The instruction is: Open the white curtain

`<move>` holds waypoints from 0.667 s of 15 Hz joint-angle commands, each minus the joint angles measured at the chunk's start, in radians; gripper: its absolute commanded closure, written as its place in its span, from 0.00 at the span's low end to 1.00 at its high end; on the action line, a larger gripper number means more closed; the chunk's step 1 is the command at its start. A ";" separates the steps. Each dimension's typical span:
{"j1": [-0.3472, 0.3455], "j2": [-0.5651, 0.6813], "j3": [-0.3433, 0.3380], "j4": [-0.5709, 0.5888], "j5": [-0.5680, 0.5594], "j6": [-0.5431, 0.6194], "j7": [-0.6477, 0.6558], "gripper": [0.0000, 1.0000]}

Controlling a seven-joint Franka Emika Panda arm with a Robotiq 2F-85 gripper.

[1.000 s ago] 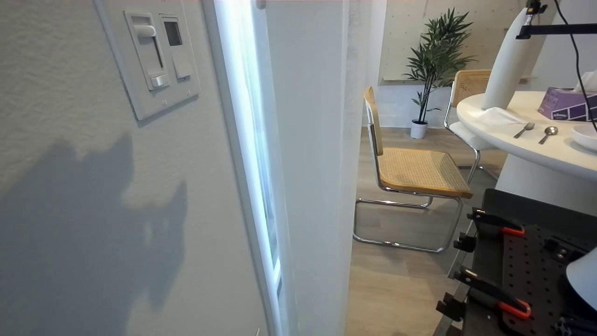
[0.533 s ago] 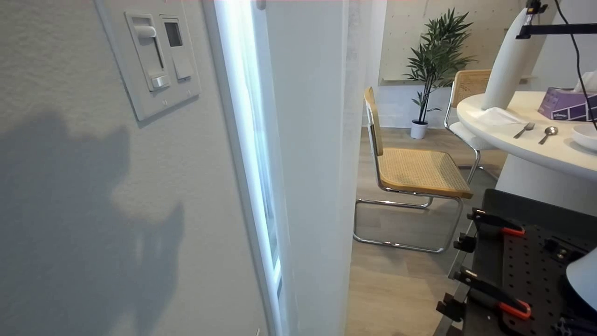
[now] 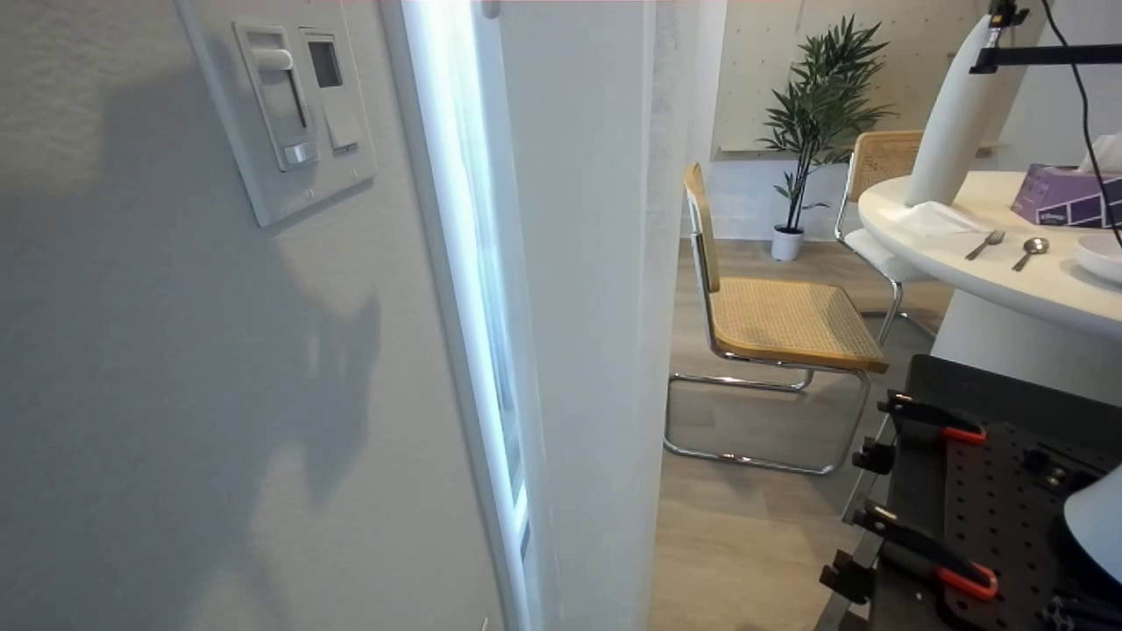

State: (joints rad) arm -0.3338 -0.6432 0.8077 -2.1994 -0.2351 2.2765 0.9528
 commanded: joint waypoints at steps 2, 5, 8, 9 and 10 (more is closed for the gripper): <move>0.010 0.061 -0.011 0.030 -0.115 0.021 0.084 0.00; 0.016 0.071 -0.017 0.022 -0.182 0.044 0.126 0.00; 0.020 0.080 -0.032 0.013 -0.239 0.074 0.157 0.00; 0.019 0.083 -0.036 0.012 -0.256 0.080 0.166 0.00; 0.018 0.087 -0.041 0.013 -0.269 0.085 0.175 0.00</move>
State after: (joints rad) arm -0.3304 -0.5871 0.7928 -2.1908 -0.4468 2.3303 1.0823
